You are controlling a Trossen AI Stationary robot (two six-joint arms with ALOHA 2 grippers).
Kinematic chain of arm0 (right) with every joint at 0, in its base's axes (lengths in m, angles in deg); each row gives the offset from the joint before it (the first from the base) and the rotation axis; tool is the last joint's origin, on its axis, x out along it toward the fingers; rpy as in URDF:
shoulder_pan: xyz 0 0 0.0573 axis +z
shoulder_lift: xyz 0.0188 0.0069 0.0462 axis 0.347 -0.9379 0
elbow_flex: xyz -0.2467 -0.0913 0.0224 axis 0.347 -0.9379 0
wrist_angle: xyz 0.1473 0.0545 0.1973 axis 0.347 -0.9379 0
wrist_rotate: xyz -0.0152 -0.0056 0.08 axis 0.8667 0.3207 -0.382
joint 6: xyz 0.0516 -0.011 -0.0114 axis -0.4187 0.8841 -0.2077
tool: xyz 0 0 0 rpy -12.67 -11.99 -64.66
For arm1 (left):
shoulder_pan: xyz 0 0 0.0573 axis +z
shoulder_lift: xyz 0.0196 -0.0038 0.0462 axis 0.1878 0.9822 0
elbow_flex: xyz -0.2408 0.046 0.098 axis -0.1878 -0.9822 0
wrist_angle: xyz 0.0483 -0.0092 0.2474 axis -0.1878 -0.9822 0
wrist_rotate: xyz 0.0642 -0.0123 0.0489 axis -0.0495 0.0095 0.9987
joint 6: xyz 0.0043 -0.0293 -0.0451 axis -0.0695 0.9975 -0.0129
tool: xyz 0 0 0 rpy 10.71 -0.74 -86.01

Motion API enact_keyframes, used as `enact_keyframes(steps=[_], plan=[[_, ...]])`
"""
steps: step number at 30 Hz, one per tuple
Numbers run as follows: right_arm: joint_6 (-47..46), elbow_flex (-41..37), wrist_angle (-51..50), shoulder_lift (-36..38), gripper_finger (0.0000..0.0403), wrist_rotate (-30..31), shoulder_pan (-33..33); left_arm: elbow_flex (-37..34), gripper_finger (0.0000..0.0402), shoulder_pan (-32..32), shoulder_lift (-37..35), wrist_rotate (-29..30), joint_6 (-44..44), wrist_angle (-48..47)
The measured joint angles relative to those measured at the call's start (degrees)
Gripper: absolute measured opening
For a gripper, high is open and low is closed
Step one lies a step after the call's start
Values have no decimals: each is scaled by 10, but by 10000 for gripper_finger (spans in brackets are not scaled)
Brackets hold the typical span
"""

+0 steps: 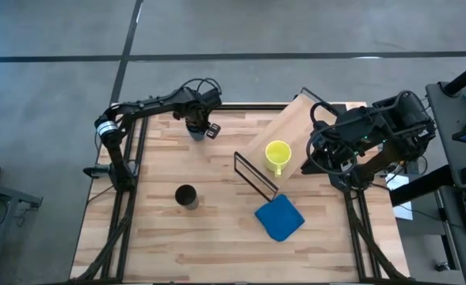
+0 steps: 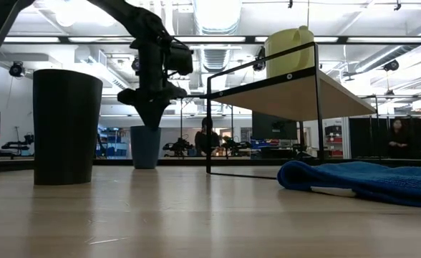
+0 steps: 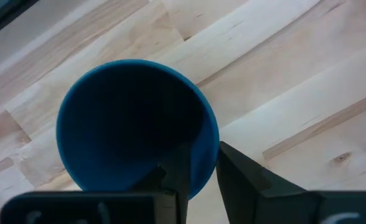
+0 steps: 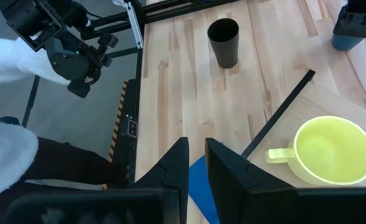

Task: Stack small to large cups/mugs on shelf
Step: Put the blue cup on the shelf

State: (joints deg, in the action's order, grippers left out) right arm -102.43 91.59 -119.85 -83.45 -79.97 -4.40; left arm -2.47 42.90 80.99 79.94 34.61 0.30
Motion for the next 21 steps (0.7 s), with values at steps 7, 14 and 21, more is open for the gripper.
enact_keyframes(steps=[7,14,21], plan=[[0,0,0,0,47,0,0,-4,24,-2,0,-18,-12,0],[2,0,0,0,47,0,0,26,2,-25,-5,-44,-35,-48],[9,0,0,0,47,0,0,126,1,-75,-5,-44,-37,-170]])
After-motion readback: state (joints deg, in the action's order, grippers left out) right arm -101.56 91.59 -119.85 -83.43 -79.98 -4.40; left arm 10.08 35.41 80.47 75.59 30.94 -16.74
